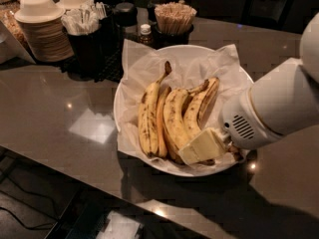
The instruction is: Pick banana from white bowl
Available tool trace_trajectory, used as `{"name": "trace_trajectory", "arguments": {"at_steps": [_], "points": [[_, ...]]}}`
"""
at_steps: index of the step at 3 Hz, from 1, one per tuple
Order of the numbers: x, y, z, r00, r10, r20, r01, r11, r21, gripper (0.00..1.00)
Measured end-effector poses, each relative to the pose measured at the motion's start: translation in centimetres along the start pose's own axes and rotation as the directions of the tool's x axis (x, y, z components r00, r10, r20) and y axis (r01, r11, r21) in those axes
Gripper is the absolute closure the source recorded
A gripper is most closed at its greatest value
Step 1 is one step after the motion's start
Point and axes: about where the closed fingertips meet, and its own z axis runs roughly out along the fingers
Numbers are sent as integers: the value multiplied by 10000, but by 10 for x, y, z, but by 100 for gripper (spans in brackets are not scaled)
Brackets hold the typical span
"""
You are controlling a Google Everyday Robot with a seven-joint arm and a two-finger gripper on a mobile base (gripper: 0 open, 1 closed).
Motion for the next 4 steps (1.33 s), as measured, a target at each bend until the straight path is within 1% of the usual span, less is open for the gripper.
{"name": "trace_trajectory", "arguments": {"at_steps": [1,2,3,4], "points": [[6,8,-27,9992,-291,-284,308,9976,614,39],[2,23,-54,9936,-947,-616,1010,9890,1079,36],[-10,29,-63,9779,-1730,-1174,1860,9762,1113,38],[-21,21,-54,9598,-2268,-1653,2425,9666,822,40]]}}
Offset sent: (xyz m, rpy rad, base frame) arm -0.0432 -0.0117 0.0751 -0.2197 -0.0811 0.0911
